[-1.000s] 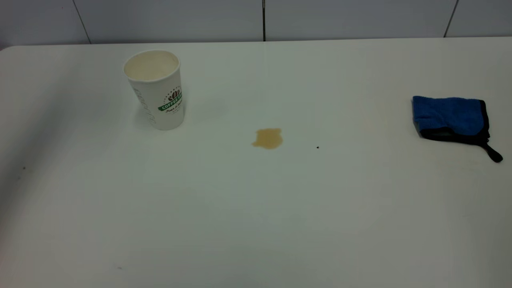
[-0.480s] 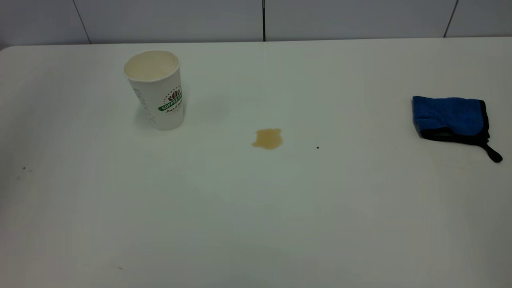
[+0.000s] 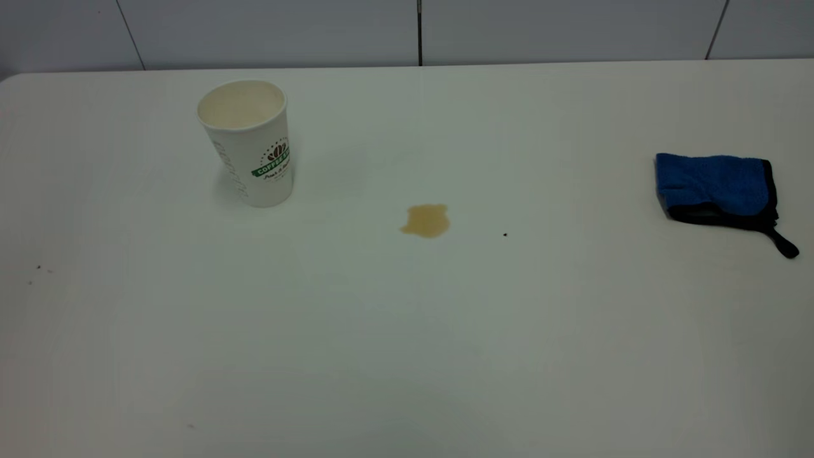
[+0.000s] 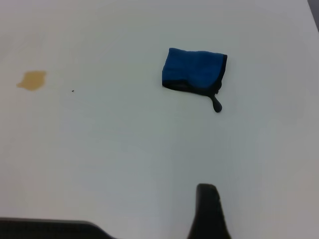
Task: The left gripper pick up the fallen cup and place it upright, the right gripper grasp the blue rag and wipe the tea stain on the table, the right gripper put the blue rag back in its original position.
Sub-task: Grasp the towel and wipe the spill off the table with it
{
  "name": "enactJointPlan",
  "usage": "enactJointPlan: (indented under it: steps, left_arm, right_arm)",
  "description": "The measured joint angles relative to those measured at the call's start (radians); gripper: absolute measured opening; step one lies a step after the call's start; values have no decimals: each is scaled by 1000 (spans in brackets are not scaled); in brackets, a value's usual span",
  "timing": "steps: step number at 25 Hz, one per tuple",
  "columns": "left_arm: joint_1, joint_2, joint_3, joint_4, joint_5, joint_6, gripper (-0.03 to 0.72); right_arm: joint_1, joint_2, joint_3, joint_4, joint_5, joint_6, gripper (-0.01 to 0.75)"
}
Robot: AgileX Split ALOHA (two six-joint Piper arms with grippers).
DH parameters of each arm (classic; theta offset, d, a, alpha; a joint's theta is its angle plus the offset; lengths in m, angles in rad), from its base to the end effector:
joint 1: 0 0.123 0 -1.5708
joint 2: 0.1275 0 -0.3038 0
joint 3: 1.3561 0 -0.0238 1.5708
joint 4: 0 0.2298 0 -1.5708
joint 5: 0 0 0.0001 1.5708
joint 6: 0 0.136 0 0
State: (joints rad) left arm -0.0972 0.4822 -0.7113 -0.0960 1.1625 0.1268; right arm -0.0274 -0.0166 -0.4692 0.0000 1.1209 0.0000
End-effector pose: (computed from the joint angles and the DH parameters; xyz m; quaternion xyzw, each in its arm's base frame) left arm 0.0504 -0.0169 0.2897 0.1022 0.9284 -0.0427 0.3547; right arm -0.0057 0.0002 0.2303 0.0119 0.8720 -0.0067 0.4894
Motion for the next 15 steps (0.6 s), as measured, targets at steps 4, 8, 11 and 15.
enactJointPlan:
  steps: [4,8,11,15]
  left_arm:
    - [41,-229,78,-9,-25,0,447]
    - [60,-366,117,-13,-33,0,447]
    - [83,-405,152,-14,-35,0,447]
    - [110,-451,189,-13,-36,0,447]
  right_arm:
    - [0,0,0,0,0,0,590]
    - [0,0,0,0,0,0,590]
    - [0,0,0,0,0,0,590]
    - [0,0,0,0,0,0,590]
